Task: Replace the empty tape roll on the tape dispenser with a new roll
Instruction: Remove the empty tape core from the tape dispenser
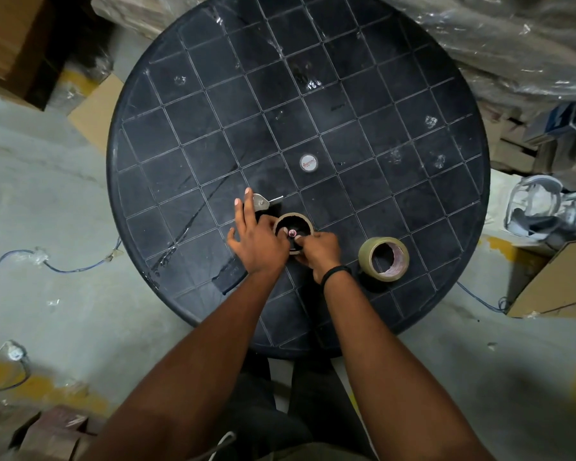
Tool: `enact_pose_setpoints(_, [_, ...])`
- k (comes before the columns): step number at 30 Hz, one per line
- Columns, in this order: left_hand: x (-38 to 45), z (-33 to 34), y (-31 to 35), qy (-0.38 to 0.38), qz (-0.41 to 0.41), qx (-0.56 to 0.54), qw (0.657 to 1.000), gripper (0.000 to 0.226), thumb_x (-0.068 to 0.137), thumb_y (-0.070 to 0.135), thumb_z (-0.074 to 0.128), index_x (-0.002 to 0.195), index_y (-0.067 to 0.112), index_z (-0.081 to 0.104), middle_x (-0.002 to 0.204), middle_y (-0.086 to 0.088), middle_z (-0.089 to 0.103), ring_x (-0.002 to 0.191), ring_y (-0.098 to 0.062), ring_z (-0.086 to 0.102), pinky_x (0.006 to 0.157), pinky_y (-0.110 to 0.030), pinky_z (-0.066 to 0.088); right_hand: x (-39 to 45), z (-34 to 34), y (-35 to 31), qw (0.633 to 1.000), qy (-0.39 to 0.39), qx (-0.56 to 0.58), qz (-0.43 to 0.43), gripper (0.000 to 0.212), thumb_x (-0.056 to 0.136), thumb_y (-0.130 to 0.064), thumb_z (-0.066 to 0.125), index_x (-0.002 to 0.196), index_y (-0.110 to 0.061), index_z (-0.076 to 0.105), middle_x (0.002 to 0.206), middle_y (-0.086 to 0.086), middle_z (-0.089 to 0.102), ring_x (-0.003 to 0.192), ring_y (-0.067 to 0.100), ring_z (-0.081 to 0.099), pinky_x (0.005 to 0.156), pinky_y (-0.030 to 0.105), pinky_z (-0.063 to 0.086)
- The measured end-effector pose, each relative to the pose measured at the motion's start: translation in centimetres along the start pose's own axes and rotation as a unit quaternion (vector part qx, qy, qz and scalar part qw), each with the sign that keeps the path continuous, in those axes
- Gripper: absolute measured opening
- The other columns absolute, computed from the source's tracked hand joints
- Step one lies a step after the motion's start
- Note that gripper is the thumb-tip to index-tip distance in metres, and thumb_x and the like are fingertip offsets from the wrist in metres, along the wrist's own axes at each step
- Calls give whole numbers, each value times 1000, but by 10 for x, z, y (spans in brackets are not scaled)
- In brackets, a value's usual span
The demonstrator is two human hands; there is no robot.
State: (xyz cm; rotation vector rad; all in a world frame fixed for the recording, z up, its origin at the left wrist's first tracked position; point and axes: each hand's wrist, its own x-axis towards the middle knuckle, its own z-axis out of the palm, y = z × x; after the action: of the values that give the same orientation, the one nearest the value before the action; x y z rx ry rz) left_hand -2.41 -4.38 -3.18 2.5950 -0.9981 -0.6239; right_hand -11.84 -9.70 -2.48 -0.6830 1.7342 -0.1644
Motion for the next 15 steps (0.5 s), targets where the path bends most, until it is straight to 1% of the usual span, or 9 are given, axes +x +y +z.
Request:
enact_pose_setpoints(3, [-1,0,-1,-9,5,21,1000,26,80,40,75,106,36,76,174,9,7,161,-21,6,113,-54,31,6,1,-3,996,43,-69,-23,15,69,-20,78,59,-16,67,72,9,73,76,29,73,72,50,63])
enact_pose_setpoints(5, [0,0,-1,-5,2,18,1000,23,79,39,76,102,35,78,174,9,10,161,-21,7,113,-52,30,4,2,-4,992,59,-107,-45,16,68,-24,77,60,-15,68,74,11,74,77,30,73,73,44,63])
enact_pose_setpoints(7, [0,2,-2,8,1,1,1000,16,78,37,77,93,31,79,173,10,15,160,-19,10,114,-52,28,6,4,-6,987,60,-135,-58,14,73,-23,76,69,-10,71,79,12,75,80,30,72,70,35,59])
enact_pose_setpoints(8, [0,3,-3,14,2,-5,1000,13,78,36,78,89,30,79,172,11,17,160,-19,11,115,-52,28,7,5,-7,986,56,-145,-60,14,74,-22,74,74,-8,72,82,13,75,81,30,71,69,33,55])
enact_pose_setpoints(9, [0,4,-3,20,4,-8,1000,10,78,36,78,85,28,79,172,12,19,160,-19,12,115,-52,28,9,6,-9,985,53,-154,-60,17,74,-22,73,80,-7,73,86,13,76,84,30,71,69,32,53])
enact_pose_setpoints(12, [-1,4,-3,31,3,-19,999,8,78,33,77,78,25,78,171,12,22,159,-18,14,116,-53,29,20,8,-10,979,38,-193,-48,38,66,-29,69,95,-5,71,98,13,75,92,31,70,70,29,50])
enact_pose_setpoints(13, [-1,3,-3,30,4,-28,999,9,78,32,76,75,23,77,170,12,23,159,-18,15,116,-53,29,24,8,-10,976,31,-208,-48,42,65,-29,68,99,-5,70,100,14,75,94,31,70,69,28,49])
enact_pose_setpoints(15, [-1,1,-4,24,10,-53,998,12,78,31,73,73,21,76,171,12,23,160,-18,13,116,-54,29,23,5,-18,969,19,-240,-59,40,68,-28,71,102,-7,69,103,11,74,97,29,70,69,26,46])
